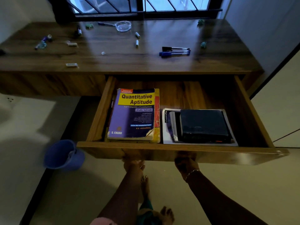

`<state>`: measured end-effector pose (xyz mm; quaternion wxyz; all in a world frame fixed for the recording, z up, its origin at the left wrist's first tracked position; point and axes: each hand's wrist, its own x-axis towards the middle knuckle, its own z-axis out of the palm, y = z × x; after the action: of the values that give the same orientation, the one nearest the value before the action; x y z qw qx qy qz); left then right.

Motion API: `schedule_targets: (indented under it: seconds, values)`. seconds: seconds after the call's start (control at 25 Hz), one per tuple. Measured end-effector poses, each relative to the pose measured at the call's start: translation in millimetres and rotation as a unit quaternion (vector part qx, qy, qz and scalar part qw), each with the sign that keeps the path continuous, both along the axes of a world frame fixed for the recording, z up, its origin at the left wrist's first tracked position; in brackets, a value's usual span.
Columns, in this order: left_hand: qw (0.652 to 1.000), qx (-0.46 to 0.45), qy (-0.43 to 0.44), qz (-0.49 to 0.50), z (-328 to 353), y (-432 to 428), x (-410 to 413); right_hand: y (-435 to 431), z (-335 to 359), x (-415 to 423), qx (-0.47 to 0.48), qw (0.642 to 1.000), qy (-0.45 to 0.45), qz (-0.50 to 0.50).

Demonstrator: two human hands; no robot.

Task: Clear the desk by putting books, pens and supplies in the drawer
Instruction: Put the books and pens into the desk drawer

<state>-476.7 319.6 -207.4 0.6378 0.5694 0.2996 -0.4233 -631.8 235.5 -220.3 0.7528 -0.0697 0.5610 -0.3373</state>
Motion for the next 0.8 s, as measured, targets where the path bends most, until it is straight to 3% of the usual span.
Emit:
schedule_targets:
  seconds: [0.08, 0.12, 0.2, 0.28, 0.32, 0.4, 0.48, 0.6, 0.8]
  values:
    - [0.971, 0.106, -0.105, -0.189, -2.4, 3.3, -9.0, 4.5, 2.9, 3.3, -0.009, 0.997, 0.071, 0.032]
    - [0.918, 0.168, -0.171, -0.315, -3.8, 2.7, -13.7, 8.5, 3.4, 5.1, -0.015, 0.992, 0.111, 0.052]
    - [0.734, 0.241, -0.295, -0.563, 5.3, -1.4, -26.8, 18.4, 9.8, 9.0, -0.026, 0.984, 0.156, 0.08]
    - [0.555, 0.214, -0.395, -0.7, 26.8, -6.4, -41.0, 26.5, 28.8, 13.0, -0.044, 0.979, 0.163, 0.113]
    - [0.494, 0.187, -0.443, -0.724, 40.6, -8.6, -48.0, 29.0, 42.0, 14.6, -0.052, 0.977, 0.158, 0.133]
    - [0.417, 0.139, -0.548, -0.711, 73.1, -7.8, -57.3, 35.5, 74.7, 15.1, -0.075, 0.974, 0.133, 0.168]
    - [0.376, 0.091, -0.633, -0.67, 99.2, -6.0, -57.4, 40.4, 105.5, 12.1, -0.116, 0.964, 0.116, 0.211]
    - [0.35, 0.043, -0.697, -0.624, 120.3, -5.9, -50.4, 44.8, 141.1, 7.2, -0.183, 0.921, 0.134, 0.315]
    - [0.375, 0.021, -0.721, -0.583, 133.7, -27.6, -28.6, 26.3, 169.6, 9.8, -0.323, 0.813, 0.208, 0.437]
